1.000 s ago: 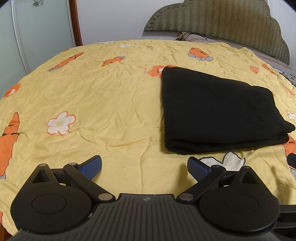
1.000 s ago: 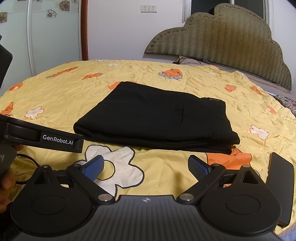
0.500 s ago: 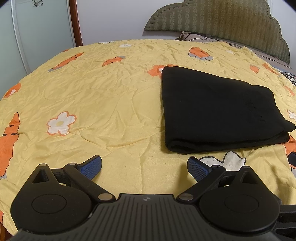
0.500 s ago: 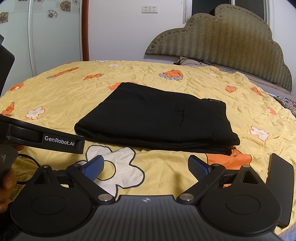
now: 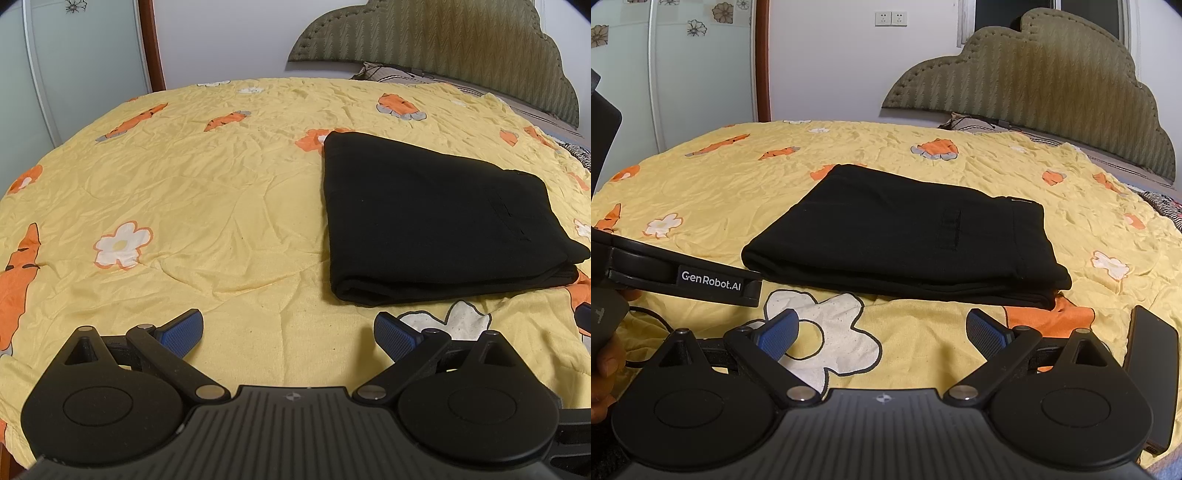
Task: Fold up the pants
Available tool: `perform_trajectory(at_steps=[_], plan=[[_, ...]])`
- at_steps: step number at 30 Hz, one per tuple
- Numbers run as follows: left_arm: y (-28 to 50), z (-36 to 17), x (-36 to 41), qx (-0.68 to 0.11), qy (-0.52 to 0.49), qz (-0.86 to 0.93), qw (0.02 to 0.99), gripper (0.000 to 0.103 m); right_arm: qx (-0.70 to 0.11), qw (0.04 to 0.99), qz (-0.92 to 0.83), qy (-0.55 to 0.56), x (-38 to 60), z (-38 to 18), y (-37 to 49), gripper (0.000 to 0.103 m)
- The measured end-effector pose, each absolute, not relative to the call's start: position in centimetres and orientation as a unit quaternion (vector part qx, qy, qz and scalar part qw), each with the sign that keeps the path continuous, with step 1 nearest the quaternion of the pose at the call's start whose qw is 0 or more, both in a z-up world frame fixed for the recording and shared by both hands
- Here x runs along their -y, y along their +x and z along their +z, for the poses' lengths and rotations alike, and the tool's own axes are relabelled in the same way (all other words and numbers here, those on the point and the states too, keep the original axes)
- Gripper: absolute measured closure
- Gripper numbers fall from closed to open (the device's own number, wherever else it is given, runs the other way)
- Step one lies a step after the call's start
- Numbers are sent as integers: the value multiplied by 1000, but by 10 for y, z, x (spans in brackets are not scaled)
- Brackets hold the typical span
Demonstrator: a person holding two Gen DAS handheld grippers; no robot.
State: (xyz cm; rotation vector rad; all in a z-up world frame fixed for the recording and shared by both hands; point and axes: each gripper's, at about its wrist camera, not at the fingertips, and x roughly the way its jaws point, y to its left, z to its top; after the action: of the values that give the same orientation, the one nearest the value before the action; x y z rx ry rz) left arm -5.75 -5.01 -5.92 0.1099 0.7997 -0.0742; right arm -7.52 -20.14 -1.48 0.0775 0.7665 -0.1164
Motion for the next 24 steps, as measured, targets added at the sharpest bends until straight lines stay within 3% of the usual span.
perform_trajectory(at_steps=[24], plan=[[-55,-58,46,-390,46,-29,919,3,-361,931,-43,33,202,-8,-75,5]])
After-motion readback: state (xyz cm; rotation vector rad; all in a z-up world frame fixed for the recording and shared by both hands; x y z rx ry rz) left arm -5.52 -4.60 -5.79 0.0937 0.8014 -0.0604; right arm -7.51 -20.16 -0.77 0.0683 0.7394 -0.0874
